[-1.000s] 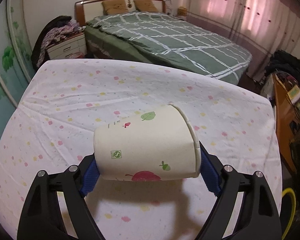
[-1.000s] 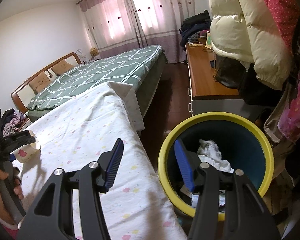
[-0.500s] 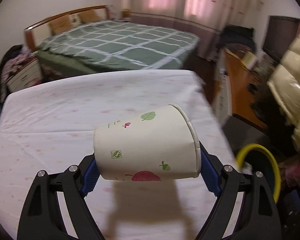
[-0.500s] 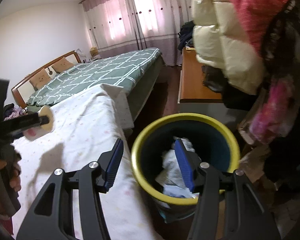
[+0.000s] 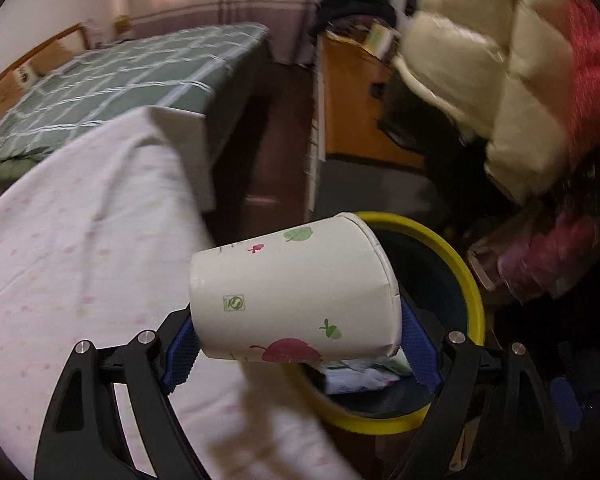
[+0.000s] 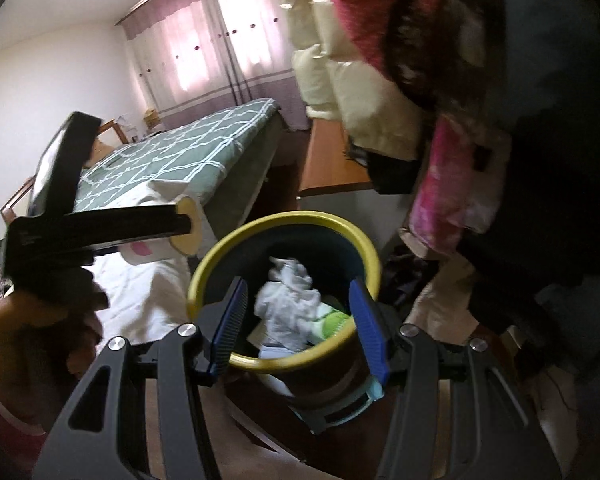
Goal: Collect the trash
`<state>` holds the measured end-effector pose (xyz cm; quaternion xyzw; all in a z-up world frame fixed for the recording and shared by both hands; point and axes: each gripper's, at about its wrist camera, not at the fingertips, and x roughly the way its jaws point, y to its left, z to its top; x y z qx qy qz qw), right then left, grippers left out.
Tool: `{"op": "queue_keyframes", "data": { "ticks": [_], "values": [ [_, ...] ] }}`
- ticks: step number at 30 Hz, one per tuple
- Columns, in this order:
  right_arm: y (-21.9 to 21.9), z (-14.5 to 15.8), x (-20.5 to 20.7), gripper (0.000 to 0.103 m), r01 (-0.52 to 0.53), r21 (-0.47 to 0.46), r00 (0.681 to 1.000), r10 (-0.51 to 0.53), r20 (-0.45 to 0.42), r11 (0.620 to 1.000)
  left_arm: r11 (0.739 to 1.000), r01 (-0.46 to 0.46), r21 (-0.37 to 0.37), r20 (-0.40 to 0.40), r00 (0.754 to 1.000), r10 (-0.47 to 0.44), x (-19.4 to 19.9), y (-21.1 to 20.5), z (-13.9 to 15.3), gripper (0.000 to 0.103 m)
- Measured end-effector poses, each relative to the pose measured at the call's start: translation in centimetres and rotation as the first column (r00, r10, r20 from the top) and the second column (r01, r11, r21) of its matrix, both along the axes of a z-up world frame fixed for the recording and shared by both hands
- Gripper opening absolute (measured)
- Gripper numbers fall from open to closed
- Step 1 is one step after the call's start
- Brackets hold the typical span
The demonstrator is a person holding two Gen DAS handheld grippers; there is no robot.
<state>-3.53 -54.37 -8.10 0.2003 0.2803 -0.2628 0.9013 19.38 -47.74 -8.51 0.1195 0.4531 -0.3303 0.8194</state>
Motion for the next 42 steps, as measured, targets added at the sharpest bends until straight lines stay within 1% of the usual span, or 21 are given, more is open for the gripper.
{"op": "queue_keyframes", "data": {
  "ticks": [4,7,11,12,13,15,18,21,24,26,28,30,32,33,35,36,38,41,42],
  "values": [
    [-1.1,-0.3,-1.4,0.051,0.035,0.015,0.999,-0.035,0.000,0.999,0.998,0.056,0.037,-0.026,0.998,-0.055,-1.4,-2.7,-1.4,0.084],
    [-1.7,-0.3,-1.9,0.051,0.051,0.021,0.999,-0.051,0.003,0.998,0.996,0.069,0.053,-0.034,0.997,-0.067,-2.0,-3.8,-2.1,0.084],
    [-1.9,0.0,-2.4,0.051,0.063,0.016,0.998,-0.063,0.015,0.998,0.994,0.088,0.072,-0.049,0.995,-0.085,-2.1,-4.3,-3.0,0.085],
    [-1.8,0.1,-2.3,0.051,0.065,0.015,0.998,-0.065,0.016,0.998,0.992,0.096,0.079,-0.056,0.994,-0.092,-2.2,-4.5,-3.3,0.086],
    [-1.8,0.2,-2.4,0.051,0.068,0.014,0.997,-0.069,0.017,0.998,0.992,0.096,0.084,-0.059,0.994,-0.091,-2.3,-4.6,-3.4,0.090],
    [-1.7,0.4,-2.6,0.052,0.072,0.015,0.997,-0.072,0.020,0.997,0.993,0.088,0.079,-0.057,0.995,-0.084,-2.2,-4.0,-3.2,0.092],
    [-1.6,0.5,-2.6,0.054,0.067,0.015,0.998,-0.067,0.015,0.998,0.996,0.074,0.057,-0.042,0.997,-0.072,-2.0,-1.8,-2.0,0.098],
    [-1.1,0.5,-2.5,0.055,0.051,0.017,0.999,-0.051,0.018,0.999,0.999,0.047,0.017,-0.010,0.999,-0.047,-2.3,1.8,-0.1,0.098],
    [-0.4,0.8,-2.2,0.057,0.025,0.014,0.999,-0.025,0.025,1.000,1.000,0.004,-0.025,0.054,0.999,-0.003,-3.1,6.4,2.2,0.098],
    [0.4,1.1,-1.9,0.058,0.000,0.011,1.000,0.000,0.029,1.000,0.999,-0.029,-0.042,0.099,0.995,0.033,-3.7,9.7,3.6,0.098],
    [1.3,1.5,-1.5,0.059,-0.032,0.009,0.999,0.032,0.032,0.999,0.994,-0.075,-0.074,0.136,0.987,0.084,-4.6,13.9,4.9,0.098],
    [2.4,1.9,-1.0,0.060,-0.064,0.005,0.997,0.064,0.036,0.998,0.986,-0.122,-0.110,0.173,0.975,0.140,-5.7,18.0,6.0,0.098],
    [4.0,2.6,-0.3,0.060,-0.120,-0.005,0.992,0.120,0.043,0.993,0.973,-0.182,-0.141,0.224,0.952,0.210,-7.1,22.8,7.2,0.098],
    [4.6,2.9,0.0,0.060,-0.136,-0.012,0.990,0.137,0.044,0.991,0.968,-0.205,-0.148,0.237,0.942,0.236,-7.7,24.5,7.6,0.098],
    [6.5,3.7,0.7,0.060,-0.188,-0.033,0.980,0.190,0.053,0.982,0.951,-0.261,-0.166,0.254,0.921,0.297,-8.9,28.6,8.3,0.098],
    [7.3,4.1,1.0,0.061,-0.217,-0.037,0.974,0.219,0.060,0.975,0.939,-0.302,-0.167,0.257,0.906,0.337,-9.6,31.3,8.7,0.098],
    [9.3,5.1,1.5,0.063,-0.278,-0.051,0.957,0.281,0.070,0.959,0.920,-0.352,-0.172,0.264,0.883,0.387,-10.5,34.4,9.3,0.098],
    [11.7,6.1,1.5,0.066,-0.319,-0.090,0.942,0.326,0.074,0.943,0.878,-0.439,-0.193,0.306,0.823,0.479,-12.9,39.6,10.4,0.098],
    [12.5,6.4,1.4,0.067,-0.335,-0.099,0.936,0.343,0.078,0.937,0.865,-0.458,-0.202,0.315,0.806,0.501,-13.7,41.0,10.7,0.098]
  ]
}}
